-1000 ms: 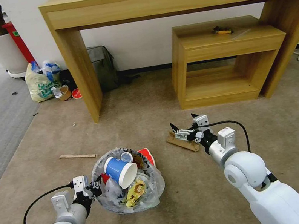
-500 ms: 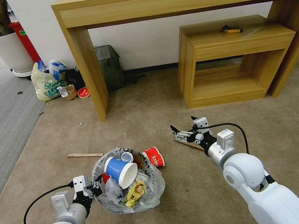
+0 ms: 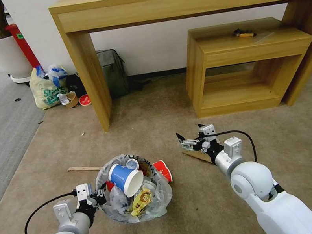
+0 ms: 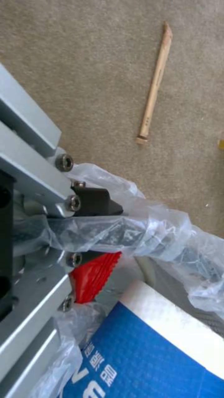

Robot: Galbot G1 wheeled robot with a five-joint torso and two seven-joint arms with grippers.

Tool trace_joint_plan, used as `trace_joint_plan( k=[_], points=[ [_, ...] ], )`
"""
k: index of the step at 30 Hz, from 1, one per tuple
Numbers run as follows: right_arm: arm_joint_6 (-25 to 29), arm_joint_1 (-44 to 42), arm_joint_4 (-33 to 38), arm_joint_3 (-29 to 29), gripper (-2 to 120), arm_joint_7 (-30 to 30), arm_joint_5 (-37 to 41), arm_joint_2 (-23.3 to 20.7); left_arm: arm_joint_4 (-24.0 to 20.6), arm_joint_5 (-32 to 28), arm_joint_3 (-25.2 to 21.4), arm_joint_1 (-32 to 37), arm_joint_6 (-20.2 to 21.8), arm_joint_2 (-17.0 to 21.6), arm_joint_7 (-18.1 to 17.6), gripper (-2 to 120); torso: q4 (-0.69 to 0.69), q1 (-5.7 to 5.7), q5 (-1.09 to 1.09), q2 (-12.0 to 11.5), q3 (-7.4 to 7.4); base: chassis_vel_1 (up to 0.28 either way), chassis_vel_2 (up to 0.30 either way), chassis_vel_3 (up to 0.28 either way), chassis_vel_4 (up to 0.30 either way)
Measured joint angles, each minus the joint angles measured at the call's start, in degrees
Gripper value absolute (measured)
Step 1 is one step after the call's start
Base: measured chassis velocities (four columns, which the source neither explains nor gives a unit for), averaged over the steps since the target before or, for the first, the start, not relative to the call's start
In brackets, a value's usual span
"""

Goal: Pick up the trash bin and place the garbage on the floor into it.

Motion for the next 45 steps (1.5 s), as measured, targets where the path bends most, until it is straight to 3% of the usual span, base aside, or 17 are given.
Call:
trace_joint_plan(
  k=[5,11,15,17,19,25,29,43,45],
  points=[
    [-2.0,0.7,-2.7,1.6,100,0.2,1.8,-1.3,0.0,-0.1,-0.1,0.0,0.0,0.0,0.0,0,0.00,0.00,0.01,0.0,0.00,-0.024,0.016,0.013,-0.018],
    [-2.3,2.3,-8.7,5.8,100,-6.1,1.6,-5.9,-0.2,-0.2,-0.7,0.3,-0.1,0.0,0.2,0,-0.02,0.00,0.00,0.0,0.00,0.000,0.000,0.000,0.000],
    [-1.7,4.5,-14.8,7.1,100,-11.1,2.2,-8.5,-0.1,-0.3,-0.9,0.5,-0.3,0.0,0.4,0,-0.01,0.00,0.02,0.0,0.00,0.000,0.000,0.000,0.000],
    [-1.2,7.7,-24.3,7.2,100,-17.7,2.9,-10.0,0.0,-0.3,-0.9,0.6,-0.4,-0.1,0.4,0,-0.01,0.00,0.02,0.0,0.00,0.000,0.000,0.000,0.000],
    [-0.9,9.1,-28.2,6.8,100,-20.1,2.7,-10.1,0.0,-0.2,-0.9,0.7,-0.4,-0.2,0.4,0,-0.01,0.00,0.01,0.0,0.00,0.000,0.000,0.000,0.000],
    [4.1,15.9,-43.8,3.4,100,-28.4,-5.6,-9.3,-0.1,0.0,-0.9,0.7,-0.4,-0.5,0.4,0,0.00,0.00,0.02,0.0,0.00,0.000,0.000,0.000,0.000],
    [4.4,19.8,-49.8,0.0,100,-31.3,-7.9,-8.8,-0.2,0.3,-0.7,0.7,-0.4,-1.0,0.3,0,-0.01,0.00,0.00,0.0,0.00,0.000,0.000,0.000,0.000],
    [7.0,30.4,-67.6,-3.4,100,-31.8,-16.3,-0.1,-0.5,1.4,-0.4,1.0,-0.4,-2.2,0.1,0,0.00,0.00,-0.01,0.0,0.00,0.000,0.000,0.000,0.000],
    [8.3,32.3,-72.6,-3.4,100,-31.6,-17.8,2.2,-0.5,1.8,-0.3,1.0,-0.4,-2.4,0.1,0,0.00,0.00,-0.01,0.0,0.00,0.000,0.000,0.000,0.000]
  ],
)
